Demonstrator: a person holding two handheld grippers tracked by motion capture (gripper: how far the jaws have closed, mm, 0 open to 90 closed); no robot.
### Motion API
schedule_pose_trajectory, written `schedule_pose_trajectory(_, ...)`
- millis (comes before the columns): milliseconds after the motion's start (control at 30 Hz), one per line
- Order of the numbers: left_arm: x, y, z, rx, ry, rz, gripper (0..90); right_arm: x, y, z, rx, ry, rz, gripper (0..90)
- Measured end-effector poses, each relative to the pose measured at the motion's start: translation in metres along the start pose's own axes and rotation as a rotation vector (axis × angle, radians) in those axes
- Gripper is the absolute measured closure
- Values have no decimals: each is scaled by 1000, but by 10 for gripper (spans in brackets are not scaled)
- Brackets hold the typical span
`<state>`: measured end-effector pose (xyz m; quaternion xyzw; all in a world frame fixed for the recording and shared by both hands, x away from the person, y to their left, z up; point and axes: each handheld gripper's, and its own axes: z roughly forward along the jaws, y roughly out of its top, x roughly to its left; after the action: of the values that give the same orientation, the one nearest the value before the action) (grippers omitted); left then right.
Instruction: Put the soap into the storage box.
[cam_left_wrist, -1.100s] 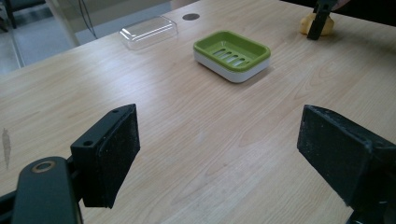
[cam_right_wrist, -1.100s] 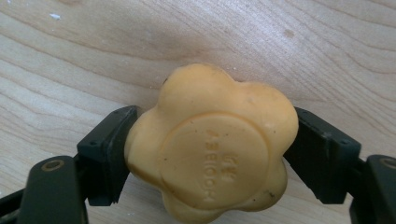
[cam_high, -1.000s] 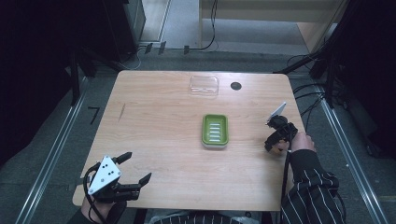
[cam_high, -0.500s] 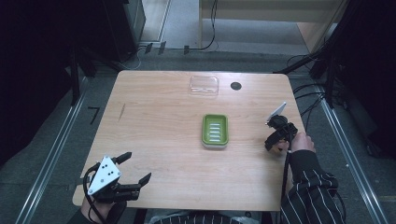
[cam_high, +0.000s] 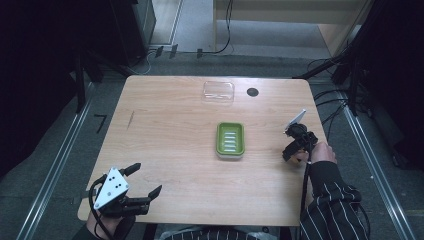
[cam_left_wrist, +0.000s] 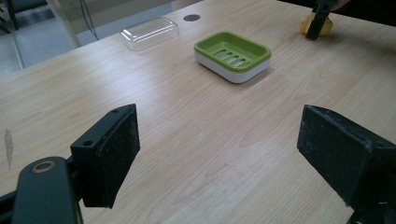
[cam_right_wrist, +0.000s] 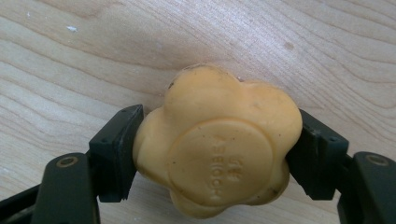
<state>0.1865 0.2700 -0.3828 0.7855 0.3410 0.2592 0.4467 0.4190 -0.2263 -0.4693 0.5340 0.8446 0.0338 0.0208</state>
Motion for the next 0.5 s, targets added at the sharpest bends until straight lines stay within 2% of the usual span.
schedule_pose_trajectory(300, 0, 0, 0, 2, 0, 3, 136, -1, -1, 2, -9, 17, -9, 270)
schedule_pose_trajectory(400, 0, 0, 0, 1, 0, 3, 136, -2, -1, 2, -2, 12, -15, 206)
schedule_pose_trajectory(467, 0, 0, 0, 1, 0, 0, 136, -3, -2, 1, 5, 14, -11, 208)
schedule_pose_trajectory(500, 0, 0, 0, 0, 0, 2, 135, -3, -3, 1, 13, 18, 0, 253)
